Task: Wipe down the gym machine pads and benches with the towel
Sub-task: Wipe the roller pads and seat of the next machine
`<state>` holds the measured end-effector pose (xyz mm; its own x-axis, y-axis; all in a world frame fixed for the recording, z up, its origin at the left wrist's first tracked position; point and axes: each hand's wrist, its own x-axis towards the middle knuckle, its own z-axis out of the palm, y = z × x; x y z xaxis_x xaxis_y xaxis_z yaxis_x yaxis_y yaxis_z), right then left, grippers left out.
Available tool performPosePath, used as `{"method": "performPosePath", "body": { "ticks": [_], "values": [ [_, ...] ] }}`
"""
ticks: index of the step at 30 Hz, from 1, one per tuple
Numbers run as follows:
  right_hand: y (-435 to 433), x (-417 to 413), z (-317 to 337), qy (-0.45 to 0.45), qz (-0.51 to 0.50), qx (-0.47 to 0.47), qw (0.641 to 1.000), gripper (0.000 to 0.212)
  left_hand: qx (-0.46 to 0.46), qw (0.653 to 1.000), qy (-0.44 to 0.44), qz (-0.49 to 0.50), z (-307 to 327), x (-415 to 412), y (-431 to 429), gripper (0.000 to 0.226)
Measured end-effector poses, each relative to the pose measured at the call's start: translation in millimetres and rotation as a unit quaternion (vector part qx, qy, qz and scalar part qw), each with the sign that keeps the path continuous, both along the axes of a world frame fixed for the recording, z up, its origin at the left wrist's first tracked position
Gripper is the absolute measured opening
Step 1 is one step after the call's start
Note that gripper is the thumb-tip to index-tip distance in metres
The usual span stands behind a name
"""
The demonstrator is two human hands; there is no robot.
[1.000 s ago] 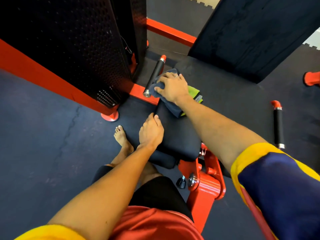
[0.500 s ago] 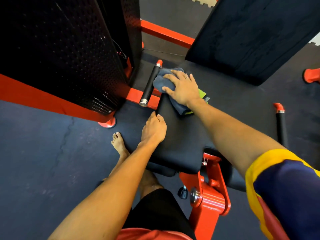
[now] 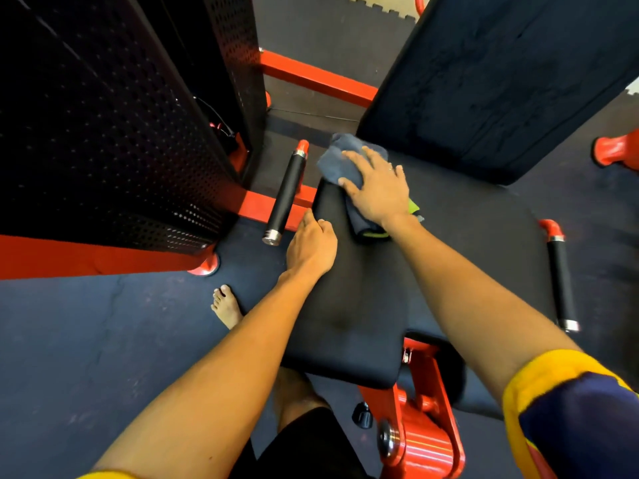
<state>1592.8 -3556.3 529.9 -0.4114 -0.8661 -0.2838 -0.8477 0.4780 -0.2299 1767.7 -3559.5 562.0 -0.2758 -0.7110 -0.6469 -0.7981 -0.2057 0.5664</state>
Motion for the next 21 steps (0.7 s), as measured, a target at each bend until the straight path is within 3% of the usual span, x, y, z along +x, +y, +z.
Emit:
{"method": "performPosePath", "body": {
  "ticks": [4, 11, 17, 21],
  "values": [
    [-12.8, -8.6, -0.1, -0.06, -0.114, -0.008, 0.992, 0.06, 0.0, 1.0, 0.014, 0.001, -3.1, -12.4, -17.2, 0.053],
    [20.5, -7.8, 6.1, -0.011, 0.031, -0.009, 0.999, 0.062, 0.012, 0.999, 0.036, 0.009, -15.8, -35.1, -39.3, 0.053],
    [-37.1, -48.7, -4.8, -0.005, -0.092, 0.036, 0.995, 0.062, -0.021, 1.0, 0.006, -0.009, -25.3, -48.2, -41.1, 0.056],
    [-77.9, -19.7, 8.7, -0.011, -0.003, 0.065, 0.998, 0.057, -0.022, 1.0, 0.011, -0.017, -29.0, -45.8, -41.1, 0.055]
  ]
}}
